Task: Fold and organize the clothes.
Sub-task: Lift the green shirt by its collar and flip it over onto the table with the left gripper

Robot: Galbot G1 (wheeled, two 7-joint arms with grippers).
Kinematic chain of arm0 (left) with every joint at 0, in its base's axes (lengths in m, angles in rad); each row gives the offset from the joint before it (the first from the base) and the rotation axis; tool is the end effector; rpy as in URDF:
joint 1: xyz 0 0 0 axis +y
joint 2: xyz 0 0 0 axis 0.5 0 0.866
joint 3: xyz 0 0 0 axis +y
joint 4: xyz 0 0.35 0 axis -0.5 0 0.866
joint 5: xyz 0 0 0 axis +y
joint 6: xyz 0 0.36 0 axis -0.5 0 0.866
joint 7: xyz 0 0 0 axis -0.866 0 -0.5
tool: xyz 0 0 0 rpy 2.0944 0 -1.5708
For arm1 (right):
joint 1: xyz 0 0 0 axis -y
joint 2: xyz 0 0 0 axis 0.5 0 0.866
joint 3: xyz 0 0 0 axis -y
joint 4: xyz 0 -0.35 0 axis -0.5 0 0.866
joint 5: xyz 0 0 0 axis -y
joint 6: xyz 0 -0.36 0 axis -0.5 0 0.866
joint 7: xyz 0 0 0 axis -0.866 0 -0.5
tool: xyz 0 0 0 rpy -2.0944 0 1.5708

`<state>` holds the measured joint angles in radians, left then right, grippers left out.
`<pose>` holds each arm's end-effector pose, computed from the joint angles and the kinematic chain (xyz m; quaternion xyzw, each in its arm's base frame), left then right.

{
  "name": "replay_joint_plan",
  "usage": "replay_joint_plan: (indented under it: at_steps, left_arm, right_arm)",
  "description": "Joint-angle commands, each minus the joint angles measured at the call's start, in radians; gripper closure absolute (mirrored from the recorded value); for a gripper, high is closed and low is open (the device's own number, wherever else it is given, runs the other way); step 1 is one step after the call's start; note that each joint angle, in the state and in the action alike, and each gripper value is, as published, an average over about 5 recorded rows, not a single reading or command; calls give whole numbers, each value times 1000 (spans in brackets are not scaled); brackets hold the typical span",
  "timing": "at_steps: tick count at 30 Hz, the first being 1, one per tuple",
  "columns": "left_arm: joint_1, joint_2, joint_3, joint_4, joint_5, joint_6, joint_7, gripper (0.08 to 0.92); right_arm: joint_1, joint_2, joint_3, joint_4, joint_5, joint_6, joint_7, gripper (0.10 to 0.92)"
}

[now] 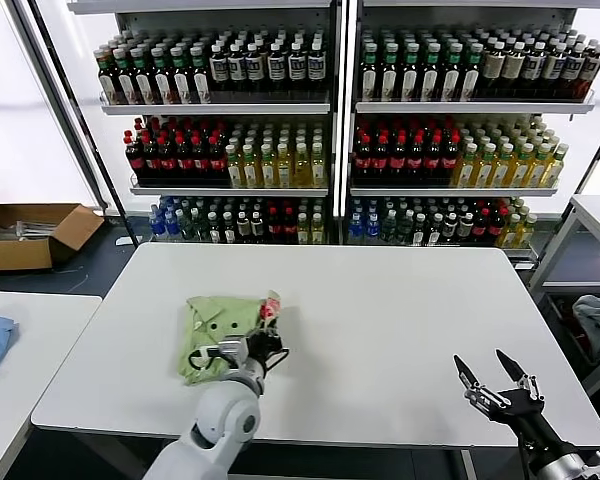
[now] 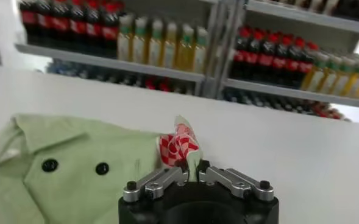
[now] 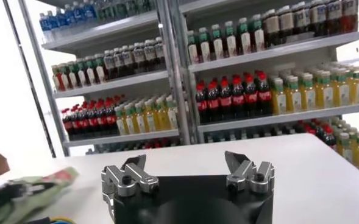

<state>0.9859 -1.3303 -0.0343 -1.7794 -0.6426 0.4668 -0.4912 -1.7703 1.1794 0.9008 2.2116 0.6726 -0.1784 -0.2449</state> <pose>0.3291 -0.0952 -0.2873 -0.0760 -0.9663 0.0887 0.2292 0.1455 -0.1497 -0.2405 0.1055 -0.9883 -0.0803 0.0753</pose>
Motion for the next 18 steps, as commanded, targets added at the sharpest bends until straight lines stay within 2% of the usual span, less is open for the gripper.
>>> replay_joint_plan:
  at_steps: [1,5,11,15,18]
  left_arm:
    - [-54,-114,115,86,-125,-47,34,863]
    - [-53,-143,131,65,-226,-55,39,863]
    - [-69,-184,120,104,-246,-79,83,864]
    - [-71,-165,109,85,-212,-90,128,849]
    - [-50,-128,93,4,-187,-88,142,783]
  right_arm:
    - [73,-79,-108,13,19,-61,99,203]
    - [105,-121,-122,4,49,-79,116,203]
    - [134,-158,-141,-12,71,-93,127,203]
    - [181,-182,-161,-32,102,-130,154,203]
    - [225,-201,-182,-58,115,-159,174,203]
